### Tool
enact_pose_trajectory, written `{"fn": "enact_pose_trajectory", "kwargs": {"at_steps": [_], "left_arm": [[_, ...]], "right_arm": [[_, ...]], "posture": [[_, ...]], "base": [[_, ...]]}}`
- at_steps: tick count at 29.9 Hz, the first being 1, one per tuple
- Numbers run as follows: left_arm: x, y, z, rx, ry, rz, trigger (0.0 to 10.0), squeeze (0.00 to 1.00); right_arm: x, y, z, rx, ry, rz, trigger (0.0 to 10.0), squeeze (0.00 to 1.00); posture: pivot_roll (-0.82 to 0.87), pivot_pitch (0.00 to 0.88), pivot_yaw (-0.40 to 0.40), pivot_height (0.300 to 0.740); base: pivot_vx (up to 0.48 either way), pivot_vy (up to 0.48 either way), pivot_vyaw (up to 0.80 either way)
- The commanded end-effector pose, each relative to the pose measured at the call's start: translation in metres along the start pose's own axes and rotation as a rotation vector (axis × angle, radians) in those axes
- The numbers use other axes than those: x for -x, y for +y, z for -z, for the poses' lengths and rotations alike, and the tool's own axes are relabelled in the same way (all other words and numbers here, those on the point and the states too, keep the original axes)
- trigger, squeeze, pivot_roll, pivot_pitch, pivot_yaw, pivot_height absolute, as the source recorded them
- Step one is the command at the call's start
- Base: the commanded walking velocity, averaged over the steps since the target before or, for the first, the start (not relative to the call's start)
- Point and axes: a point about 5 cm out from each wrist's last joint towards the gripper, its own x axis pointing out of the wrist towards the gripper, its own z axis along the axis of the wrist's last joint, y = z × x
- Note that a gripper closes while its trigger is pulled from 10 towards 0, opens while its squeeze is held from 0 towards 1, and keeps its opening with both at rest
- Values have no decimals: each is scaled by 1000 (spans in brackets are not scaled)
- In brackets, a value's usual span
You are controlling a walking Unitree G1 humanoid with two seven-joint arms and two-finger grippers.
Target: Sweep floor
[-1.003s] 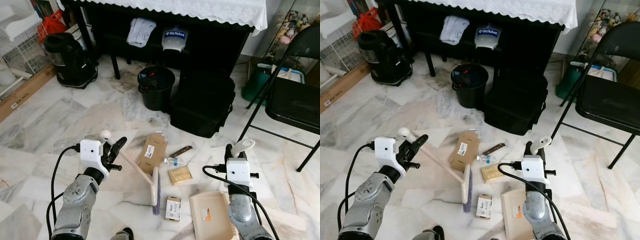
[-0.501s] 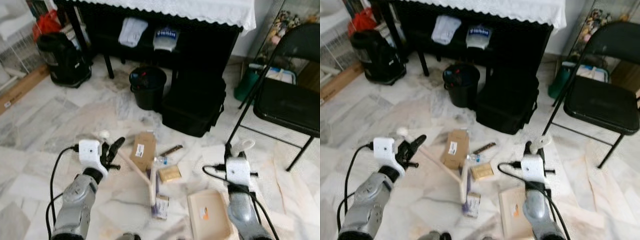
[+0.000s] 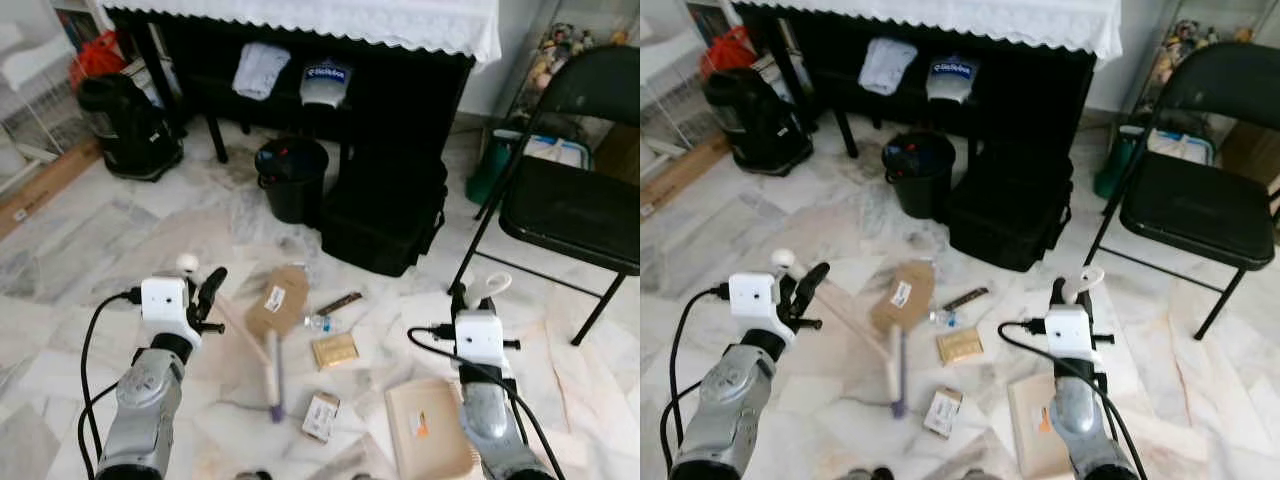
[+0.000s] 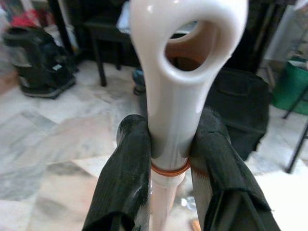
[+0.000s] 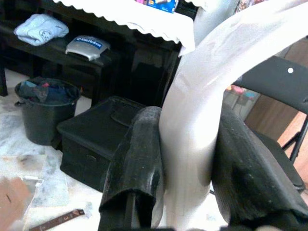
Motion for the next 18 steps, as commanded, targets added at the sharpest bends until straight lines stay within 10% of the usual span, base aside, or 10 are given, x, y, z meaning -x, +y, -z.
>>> {"fn": "enact_pose_trajectory", "kwargs": {"at_steps": [1,18], "left_arm": [[2,9,-3,-35,-23,-29,10000,0],[7,-2,7,-70,39,77,10000,0]], "right_arm": [[-10,2,-15,-43,-71,6,10000,0],[-9,2,-7,-47,-20,49,10000,0]], "posture": [[11,137,-13,740],[34,154,-3,740]], "base": [[0,0,0],[0,0,0]]}}
